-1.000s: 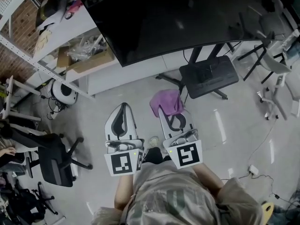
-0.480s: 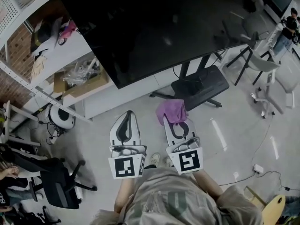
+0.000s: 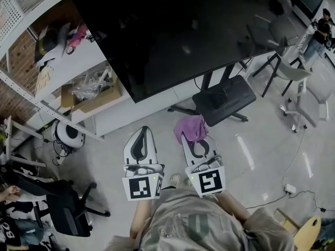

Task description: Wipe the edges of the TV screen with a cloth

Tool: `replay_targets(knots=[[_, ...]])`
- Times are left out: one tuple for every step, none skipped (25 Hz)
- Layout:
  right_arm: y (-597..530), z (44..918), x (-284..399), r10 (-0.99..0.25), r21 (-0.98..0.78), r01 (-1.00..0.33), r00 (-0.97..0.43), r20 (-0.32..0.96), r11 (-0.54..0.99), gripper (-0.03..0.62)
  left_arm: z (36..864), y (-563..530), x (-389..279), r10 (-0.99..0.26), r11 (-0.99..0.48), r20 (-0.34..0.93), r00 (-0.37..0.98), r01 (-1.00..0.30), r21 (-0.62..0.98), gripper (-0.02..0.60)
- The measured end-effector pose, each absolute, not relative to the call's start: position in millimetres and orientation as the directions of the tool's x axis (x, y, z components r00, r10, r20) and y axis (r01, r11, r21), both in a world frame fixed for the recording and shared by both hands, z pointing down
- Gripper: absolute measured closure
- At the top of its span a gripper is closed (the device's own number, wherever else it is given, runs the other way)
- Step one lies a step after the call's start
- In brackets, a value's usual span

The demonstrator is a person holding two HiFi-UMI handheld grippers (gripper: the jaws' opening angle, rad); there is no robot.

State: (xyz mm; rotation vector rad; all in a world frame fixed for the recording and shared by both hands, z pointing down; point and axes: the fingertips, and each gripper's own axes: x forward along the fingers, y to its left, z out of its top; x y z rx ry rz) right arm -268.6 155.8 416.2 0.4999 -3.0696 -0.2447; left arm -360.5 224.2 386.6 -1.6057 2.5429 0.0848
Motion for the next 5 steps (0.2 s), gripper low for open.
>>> replay_targets(knots=[[155.2,416.3,-269.6,-0.318,0.157,-0.315,-0.948,-0.003,0.936,0.531,387.0,225.2,-361.6,-0.894,0.433,-0.142,-0.426,-0.901,-0.021,0.566],[154.4,416.5,-270.5,-0.32,0.156,-0.317,-0.947,-0.002,0.936,0.531,387.2,225.8,-362.4,-0.893,0.433,-0.143,-0.426,-0.901,-0.02,0.566],[153.4,416.8,-271.3,-0.322,0.154,-0.319,-0.947,-0.002,0.935,0.531,387.3,226.2,-363.1,-0.893,0.433,-0.144,-0.426,-0.901,-0.019,0.566],[152.4,417.1,-272.1,-0.323,0.153,-0.32,-0.946,-0.001,0.935,0.531,387.5,226.4,-363.6,-0.893,0.433,-0.145,-0.426,-0.901,-0.02,0.566],[151.4,417.4,-273.0,-0.324,0.152,-0.32,-0.946,0.0,0.935,0.531,387.7,226.6,-364.2,-0.893,0.433,-0.145,-0.426,-0.901,-0.02,0.566]])
